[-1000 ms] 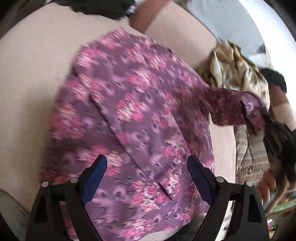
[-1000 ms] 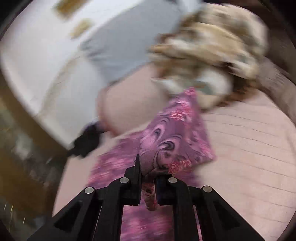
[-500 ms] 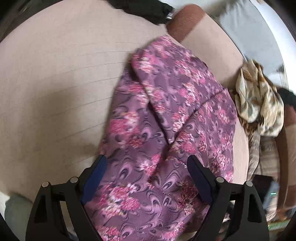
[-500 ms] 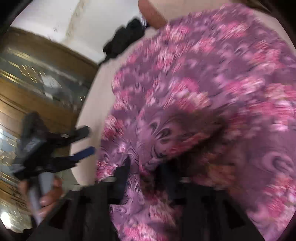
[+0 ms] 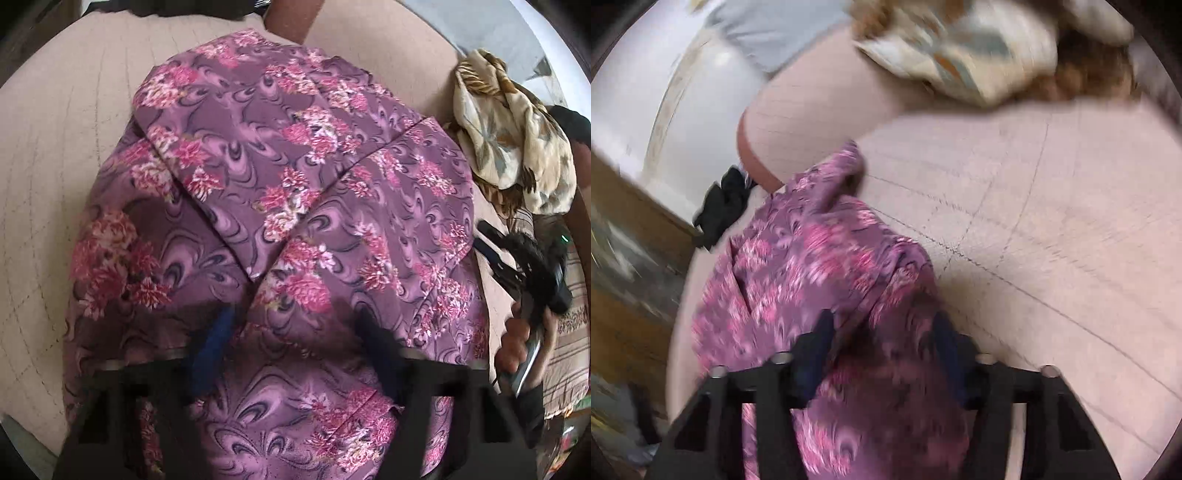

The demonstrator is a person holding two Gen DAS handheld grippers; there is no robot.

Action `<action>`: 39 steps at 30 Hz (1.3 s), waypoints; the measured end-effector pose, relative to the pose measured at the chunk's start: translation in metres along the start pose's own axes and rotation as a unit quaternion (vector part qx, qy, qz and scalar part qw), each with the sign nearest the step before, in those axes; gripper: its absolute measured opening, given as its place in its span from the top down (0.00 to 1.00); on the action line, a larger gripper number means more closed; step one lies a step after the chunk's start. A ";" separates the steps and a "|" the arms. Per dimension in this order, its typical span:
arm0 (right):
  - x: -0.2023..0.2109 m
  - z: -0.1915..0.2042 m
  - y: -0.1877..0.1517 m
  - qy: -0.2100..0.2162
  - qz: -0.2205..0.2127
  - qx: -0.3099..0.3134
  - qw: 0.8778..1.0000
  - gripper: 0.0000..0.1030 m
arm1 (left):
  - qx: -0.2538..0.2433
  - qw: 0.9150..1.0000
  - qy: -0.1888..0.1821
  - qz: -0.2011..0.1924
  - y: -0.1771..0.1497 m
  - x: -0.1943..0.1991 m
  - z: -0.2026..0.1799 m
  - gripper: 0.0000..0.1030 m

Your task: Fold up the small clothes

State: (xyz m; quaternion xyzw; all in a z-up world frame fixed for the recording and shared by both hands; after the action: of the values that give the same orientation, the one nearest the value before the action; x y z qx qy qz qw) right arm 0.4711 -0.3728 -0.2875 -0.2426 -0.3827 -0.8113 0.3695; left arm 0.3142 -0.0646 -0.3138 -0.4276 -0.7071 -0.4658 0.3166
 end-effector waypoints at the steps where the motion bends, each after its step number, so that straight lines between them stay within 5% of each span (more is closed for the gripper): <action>1: -0.009 -0.005 0.005 0.026 0.006 -0.037 0.999 0.65 | -0.005 1.000 0.007 0.000 -0.001 0.001 0.002 0.63; 3: -0.021 -0.006 0.017 0.064 0.012 -0.102 0.993 0.65 | 0.006 1.000 0.004 -0.006 -0.004 0.008 0.011 0.86; 6: -0.035 -0.005 0.026 0.040 0.016 -0.147 0.988 0.65 | 0.055 0.998 -0.019 -0.016 -0.006 0.013 0.026 0.90; 8: -0.051 -0.015 0.027 0.006 0.025 -0.183 0.983 0.67 | 0.080 0.996 -0.028 -0.001 -0.011 0.008 0.034 0.91; 11: -0.065 -0.020 0.035 0.052 0.012 -0.250 0.967 0.66 | 0.075 0.997 -0.035 -0.001 -0.011 0.015 0.028 0.91; 13: -0.074 -0.018 0.044 0.063 0.017 -0.257 0.964 0.89 | 0.076 0.996 -0.049 -0.003 -0.010 0.026 0.020 0.91; 16: -0.047 -0.018 0.063 0.059 -0.018 -0.236 0.970 0.92 | 0.064 0.995 -0.080 -0.018 -0.009 0.046 0.006 0.91; 18: -0.016 -0.022 0.070 0.054 -0.048 -0.226 0.971 0.91 | 0.027 0.998 -0.047 -0.010 -0.017 0.040 0.005 0.87; 20: -0.020 -0.019 0.061 0.048 -0.025 -0.226 0.972 0.91 | -0.002 1.000 -0.002 0.021 -0.028 0.016 0.010 0.84; 22: -0.041 -0.027 0.047 0.005 0.008 -0.201 0.980 0.91 | -0.001 1.000 -0.001 0.012 -0.031 0.015 0.014 0.82; 23: -0.040 -0.031 0.040 0.012 0.013 -0.203 0.979 0.91 | -0.003 1.000 -0.003 0.013 -0.032 0.021 0.013 0.73; 25: -0.028 -0.030 0.034 0.046 -0.004 -0.228 0.973 0.82 | -0.007 1.000 0.001 0.001 -0.034 0.034 0.013 0.53; 27: -0.001 -0.020 0.025 0.061 -0.027 -0.219 0.974 0.48 | -0.021 0.999 0.025 -0.015 -0.038 0.046 0.019 0.45; 28: 0.016 -0.015 0.015 0.057 -0.037 -0.207 0.976 0.42 | -0.030 0.999 0.036 -0.012 -0.044 0.048 0.022 0.45; 33: 0.090 0.013 -0.064 0.074 -0.050 -0.174 0.981 0.38 | -0.061 0.996 0.059 -0.002 -0.070 0.062 0.015 0.45; 36: 0.130 0.024 -0.120 0.041 -0.054 -0.099 0.993 0.28 | -0.068 0.996 0.062 0.007 -0.094 0.068 0.017 0.34; 39: 0.151 0.013 -0.173 0.022 -0.034 -0.069 0.997 0.27 | -0.061 0.993 0.098 0.005 -0.118 0.079 0.038 0.34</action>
State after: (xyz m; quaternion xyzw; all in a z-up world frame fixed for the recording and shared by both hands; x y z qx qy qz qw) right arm 0.2445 -0.3498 -0.2540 -0.2361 -0.3257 -0.8532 0.3321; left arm 0.1720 -0.0281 -0.3062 -0.4020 -0.6405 -0.5462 0.3605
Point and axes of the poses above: each gripper's, at about its wrist camera, not at the fingertips, and x roughly against the way its jaws point, z to its left, y to its top, the point moved 9 cm from there along -x, roughly the way its jaws point, and after that the axes turned 5 degrees about -z, right-handed, at the moved point
